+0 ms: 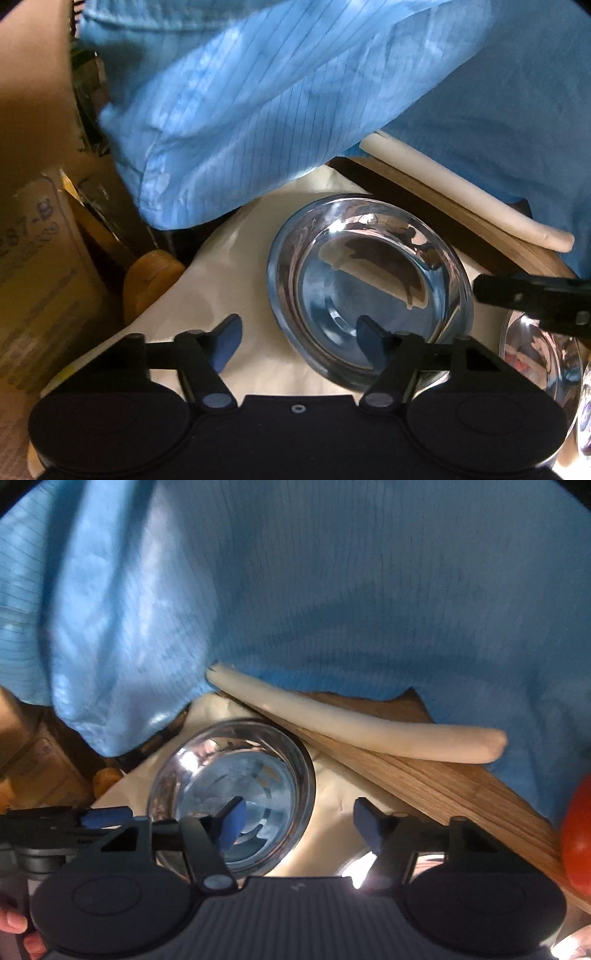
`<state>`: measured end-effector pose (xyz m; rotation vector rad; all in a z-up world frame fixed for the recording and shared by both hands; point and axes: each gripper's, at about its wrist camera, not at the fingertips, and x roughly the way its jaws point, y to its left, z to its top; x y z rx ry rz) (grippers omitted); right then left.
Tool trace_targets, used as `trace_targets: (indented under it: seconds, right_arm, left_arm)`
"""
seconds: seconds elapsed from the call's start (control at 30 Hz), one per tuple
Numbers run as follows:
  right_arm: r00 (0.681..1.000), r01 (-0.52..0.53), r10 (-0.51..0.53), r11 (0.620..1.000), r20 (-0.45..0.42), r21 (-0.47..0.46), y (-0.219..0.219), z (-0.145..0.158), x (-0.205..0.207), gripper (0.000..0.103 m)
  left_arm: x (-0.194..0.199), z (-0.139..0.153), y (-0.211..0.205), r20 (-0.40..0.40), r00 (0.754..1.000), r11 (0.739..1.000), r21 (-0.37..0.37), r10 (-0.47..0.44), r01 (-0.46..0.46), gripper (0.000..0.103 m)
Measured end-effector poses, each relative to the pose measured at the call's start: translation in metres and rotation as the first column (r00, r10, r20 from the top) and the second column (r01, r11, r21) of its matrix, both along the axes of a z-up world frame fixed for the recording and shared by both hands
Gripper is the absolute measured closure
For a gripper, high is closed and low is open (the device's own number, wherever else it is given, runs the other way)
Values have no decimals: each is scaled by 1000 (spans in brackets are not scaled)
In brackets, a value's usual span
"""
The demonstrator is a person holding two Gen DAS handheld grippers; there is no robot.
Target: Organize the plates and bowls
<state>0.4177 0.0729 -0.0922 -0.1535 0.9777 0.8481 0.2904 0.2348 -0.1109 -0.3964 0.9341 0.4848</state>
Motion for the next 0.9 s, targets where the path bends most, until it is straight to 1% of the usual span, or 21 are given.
trace_targets:
  seconds: [0.03,0.07,0.1,0.17,0.2,0.23,0.27,0.3,0.33,0.37,0.4,0.47,0.67,0.83,0.9]
  right_arm:
    - [1000,1,-1,1000,-6,-11,3,-4,2,44]
    - [1000,4,-4,1000,-11,-22,7,-8,4,50]
    - [1000,5,-6,999,-19,-31,10,-12,7,52]
    - [999,14,-15,999,-38,-34,14,-19,10,64]
    - [999,21,-23,999,-47,-35,17,-23,10,67]
    - [998,29,-31,999,-54,-34,17,-25,11,75]
    - [998,32,-34,999,-58,-31,16,-26,10,81]
    - [997,35,-37,999,-63,-31,17,-28,10,83]
    - [997,38,-40,999,-70,-28,16,-29,9,89]
    - [996,42,-44,999,-75,-26,15,-30,8,91]
    - [996,52,-53,998,-72,-26,14,-31,6,91]
    - [995,64,-66,998,-68,-25,10,-31,1,91]
    - [991,104,-105,995,-84,-9,-5,-26,-17,91]
    - [989,139,-138,990,-62,12,-29,-11,-43,90]
    - [986,160,-159,987,-48,24,-45,-4,-54,90]
  left_arm:
    - [2,-2,2,-4,1000,1000,-8,4,-4,46]
    - [4,-4,4,-10,1000,1000,-20,8,-8,54]
    - [5,-6,6,-12,1000,999,-34,14,-15,59]
    - [7,-9,9,-11,1000,999,-46,26,-27,64]
    - [8,-10,10,-11,1000,998,-50,29,-30,69]
    - [6,-10,11,-11,999,998,-54,32,-32,72]
    - [6,-11,11,-11,999,998,-58,33,-34,77]
    - [6,-11,11,-8,999,998,-59,35,-36,77]
    - [7,-12,11,-4,999,998,-57,36,-37,78]
    - [6,-12,11,-2,999,998,-56,36,-36,83]
    - [5,-13,11,-3,999,998,-51,36,-36,86]
    - [2,-12,11,1,1000,998,-55,26,-26,88]
    - [-8,-3,7,5,1000,998,-61,-14,14,88]
    - [-26,15,-7,23,996,995,-55,-88,89,88]
    - [-30,21,-15,28,992,991,-48,-120,121,88]
